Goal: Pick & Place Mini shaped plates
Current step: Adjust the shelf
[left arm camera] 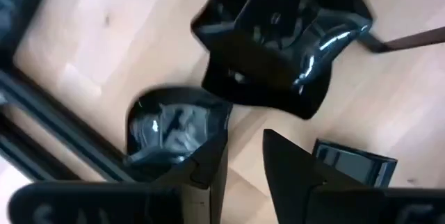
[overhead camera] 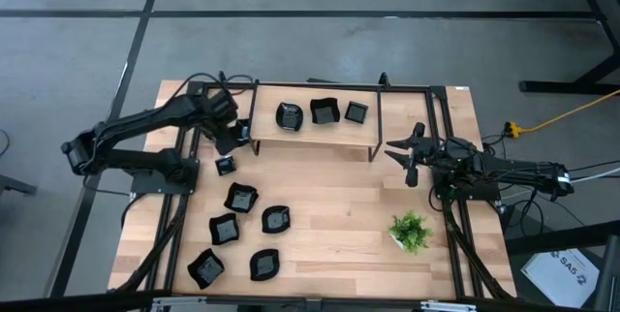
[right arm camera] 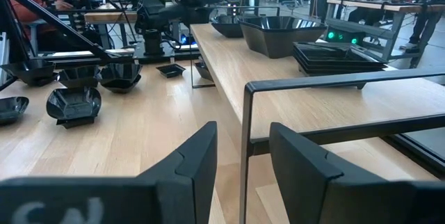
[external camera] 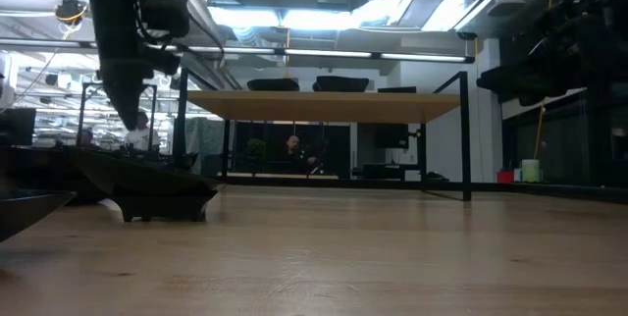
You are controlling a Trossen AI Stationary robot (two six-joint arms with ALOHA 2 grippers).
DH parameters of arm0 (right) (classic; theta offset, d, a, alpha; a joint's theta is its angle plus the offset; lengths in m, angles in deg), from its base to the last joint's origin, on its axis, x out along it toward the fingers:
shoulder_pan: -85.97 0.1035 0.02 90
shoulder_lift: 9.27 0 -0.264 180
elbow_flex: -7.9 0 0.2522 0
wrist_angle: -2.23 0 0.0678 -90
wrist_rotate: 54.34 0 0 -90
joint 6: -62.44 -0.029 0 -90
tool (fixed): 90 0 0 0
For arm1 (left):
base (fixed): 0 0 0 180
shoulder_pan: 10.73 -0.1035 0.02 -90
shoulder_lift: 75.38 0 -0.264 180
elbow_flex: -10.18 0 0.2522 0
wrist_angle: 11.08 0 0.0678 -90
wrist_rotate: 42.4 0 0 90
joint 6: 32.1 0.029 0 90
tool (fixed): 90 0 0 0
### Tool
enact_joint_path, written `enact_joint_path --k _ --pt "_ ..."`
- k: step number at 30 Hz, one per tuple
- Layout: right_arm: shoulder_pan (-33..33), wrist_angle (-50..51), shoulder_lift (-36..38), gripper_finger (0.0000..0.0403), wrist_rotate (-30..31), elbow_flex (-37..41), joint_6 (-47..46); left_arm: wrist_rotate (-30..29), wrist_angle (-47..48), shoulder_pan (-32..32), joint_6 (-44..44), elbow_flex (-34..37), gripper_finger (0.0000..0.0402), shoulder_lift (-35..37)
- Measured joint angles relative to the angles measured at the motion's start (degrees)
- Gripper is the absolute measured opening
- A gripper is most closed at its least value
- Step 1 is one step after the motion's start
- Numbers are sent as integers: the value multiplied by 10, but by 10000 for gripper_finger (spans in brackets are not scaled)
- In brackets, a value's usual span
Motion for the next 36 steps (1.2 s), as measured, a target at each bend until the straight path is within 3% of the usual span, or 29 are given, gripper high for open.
enact_joint_path --k 7,11,15,19,25,36 --pt "0 0 0 132 0 0 0 -63 -4 -2 -206 0 86 -7" --pt "0 0 0 132 0 0 0 -95 -14 4 -262 5 86 -6" --pt "0 0 0 132 0 0 0 -74 -77 1 -259 57 86 -5" --pt "0 0 0 132 0 0 0 -63 -132 -7 -201 103 86 -1" --pt "0 0 0 132 0 0 0 9 -163 -12 -159 112 86 13" --pt "0 0 0 132 0 0 0 -9 -146 22 -177 112 86 17"
